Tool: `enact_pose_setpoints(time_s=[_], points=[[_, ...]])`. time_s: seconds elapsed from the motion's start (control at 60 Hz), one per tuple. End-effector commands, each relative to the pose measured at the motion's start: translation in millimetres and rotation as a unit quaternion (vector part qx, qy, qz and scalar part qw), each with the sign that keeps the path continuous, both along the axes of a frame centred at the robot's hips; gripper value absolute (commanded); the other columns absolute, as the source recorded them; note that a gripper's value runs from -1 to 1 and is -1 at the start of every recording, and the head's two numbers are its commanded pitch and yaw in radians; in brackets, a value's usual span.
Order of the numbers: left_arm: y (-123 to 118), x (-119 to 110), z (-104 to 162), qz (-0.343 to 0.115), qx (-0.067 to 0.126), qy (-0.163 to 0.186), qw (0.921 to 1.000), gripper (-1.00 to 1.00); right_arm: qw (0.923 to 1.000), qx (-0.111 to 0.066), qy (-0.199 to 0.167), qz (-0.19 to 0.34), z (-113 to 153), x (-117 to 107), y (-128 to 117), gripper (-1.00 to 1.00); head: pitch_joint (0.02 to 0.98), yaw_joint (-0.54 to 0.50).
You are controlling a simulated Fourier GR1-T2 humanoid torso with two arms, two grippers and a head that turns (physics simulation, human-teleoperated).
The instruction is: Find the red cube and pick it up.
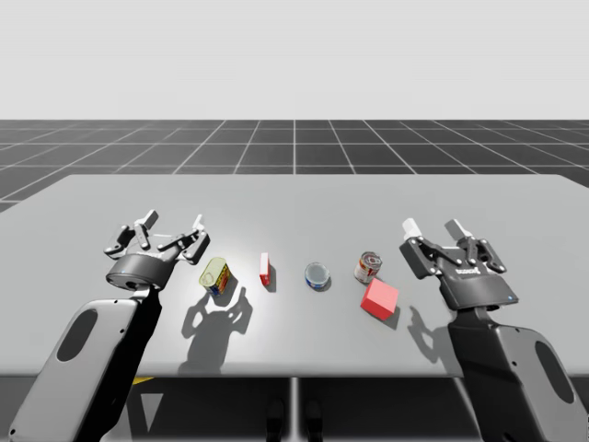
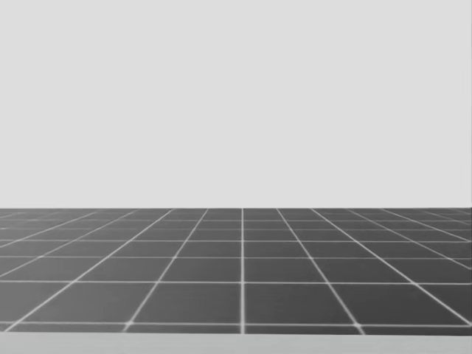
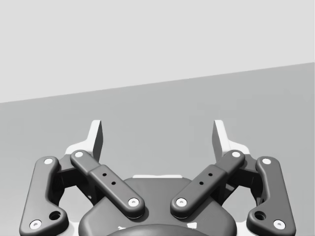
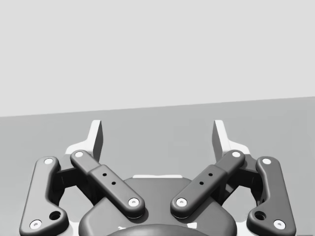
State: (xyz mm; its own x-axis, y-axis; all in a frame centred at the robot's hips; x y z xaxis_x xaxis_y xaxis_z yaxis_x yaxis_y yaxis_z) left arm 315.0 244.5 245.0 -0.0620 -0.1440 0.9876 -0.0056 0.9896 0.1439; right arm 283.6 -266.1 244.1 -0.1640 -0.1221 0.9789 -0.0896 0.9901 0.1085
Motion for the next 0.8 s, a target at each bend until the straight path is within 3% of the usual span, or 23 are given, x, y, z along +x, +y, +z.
enact_pose_setpoints(time_s=[0.017,0.067,0.117,0.25,0.333,0.8], points=[[-0.6,0.3,-0.5,0.0,0.001,0.001,1.0,-1.0,0.9994,0.012,-0.001,-0.033,-2.5,-0.6,1.5,-1.0,0.053,0.02],[-0.8,0.2,-0.5,-0.001,0.001,0.001,1.0,-1.0,0.9997,-0.001,0.003,-0.024,-4.2,0.9,1.5,-1.0,0.058,0.02],[-0.7,0.3,-0.6,0.0,0.001,0.001,1.0,-1.0,0.9998,0.015,0.013,-0.008,-3.9,3.0,0.7,-1.0,0.064,0.02],[-1.0,0.5,-1.1,0.0,0.001,0.002,1.0,-1.0,0.9996,0.004,0.029,-0.005,-4.3,4.7,-1.4,-1.0,0.123,0.02],[-1.1,0.7,-1.6,0.001,0.003,0.004,1.0,-1.0,0.9995,0.007,0.032,-0.006,-4.6,4.9,-1.3,-1.0,0.168,0.02],[2.5,4.3,-4.6,0.007,0.007,0.013,0.9999,-1.0,0.999,0.007,0.04,-0.016,-5.3,6.3,-2.8,-1.0,0.603,0.0]])
